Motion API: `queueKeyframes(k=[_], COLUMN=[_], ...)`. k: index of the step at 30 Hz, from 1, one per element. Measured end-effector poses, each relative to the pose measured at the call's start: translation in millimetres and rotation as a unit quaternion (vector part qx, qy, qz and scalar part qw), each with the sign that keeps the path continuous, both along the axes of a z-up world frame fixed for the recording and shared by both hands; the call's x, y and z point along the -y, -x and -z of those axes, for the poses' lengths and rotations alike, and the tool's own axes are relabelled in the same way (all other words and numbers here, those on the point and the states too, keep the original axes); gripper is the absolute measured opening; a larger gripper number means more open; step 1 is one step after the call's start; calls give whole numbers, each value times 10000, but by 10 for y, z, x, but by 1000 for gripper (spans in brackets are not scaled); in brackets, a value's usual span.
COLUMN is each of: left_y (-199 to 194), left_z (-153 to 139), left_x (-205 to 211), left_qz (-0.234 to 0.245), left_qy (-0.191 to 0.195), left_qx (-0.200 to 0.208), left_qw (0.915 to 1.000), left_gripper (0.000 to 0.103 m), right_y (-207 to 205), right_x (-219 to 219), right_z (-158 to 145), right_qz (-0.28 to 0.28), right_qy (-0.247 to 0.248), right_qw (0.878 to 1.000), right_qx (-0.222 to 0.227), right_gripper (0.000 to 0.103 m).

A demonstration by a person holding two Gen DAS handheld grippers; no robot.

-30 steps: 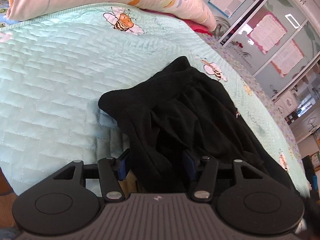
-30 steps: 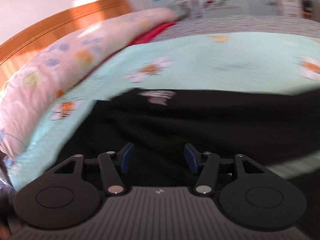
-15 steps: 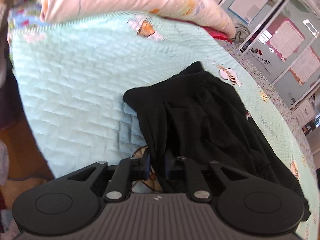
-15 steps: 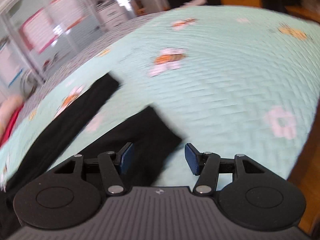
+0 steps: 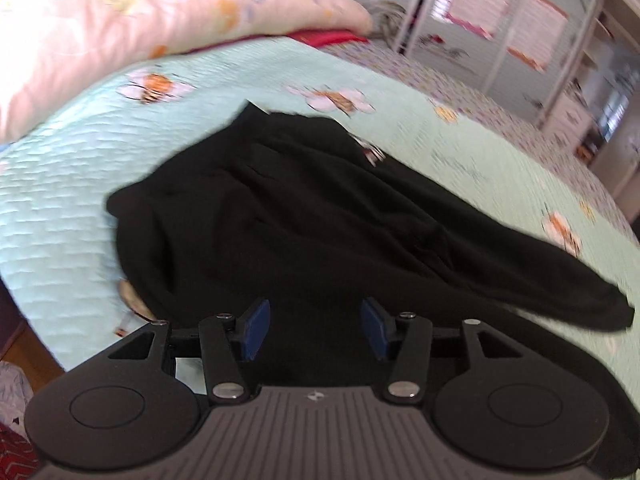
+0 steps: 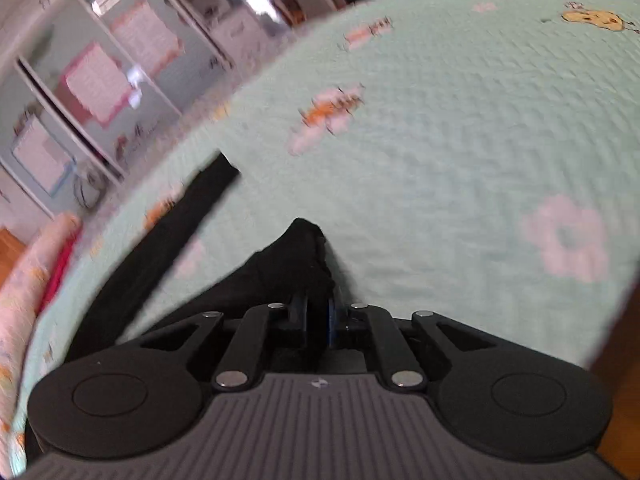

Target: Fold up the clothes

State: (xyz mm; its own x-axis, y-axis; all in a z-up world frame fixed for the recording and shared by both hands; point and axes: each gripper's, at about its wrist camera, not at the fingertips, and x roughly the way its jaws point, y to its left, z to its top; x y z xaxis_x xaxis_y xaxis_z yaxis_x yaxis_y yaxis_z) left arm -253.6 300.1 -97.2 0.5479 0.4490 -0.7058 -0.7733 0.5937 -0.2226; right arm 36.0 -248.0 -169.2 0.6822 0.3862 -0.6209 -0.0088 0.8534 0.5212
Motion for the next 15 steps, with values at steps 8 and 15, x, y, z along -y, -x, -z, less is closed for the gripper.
queueKeyframes(k=[8, 15], left_y=[-347, -479], left_z=[123, 249], left_x=[206, 230], left_qz=[434, 460], left_qy=[-4, 104], left_qx=[-162, -421], left_qw=[9989, 9980], left_gripper=[53, 53], right_y=[-7, -1417], right_x=[-113, -1093], right_z=[-654, -544], right_qz=[188, -355], right_qy=[-38, -1038], right_qw=[9923, 9935], right_qx=[1223, 309], right_gripper=[45, 52])
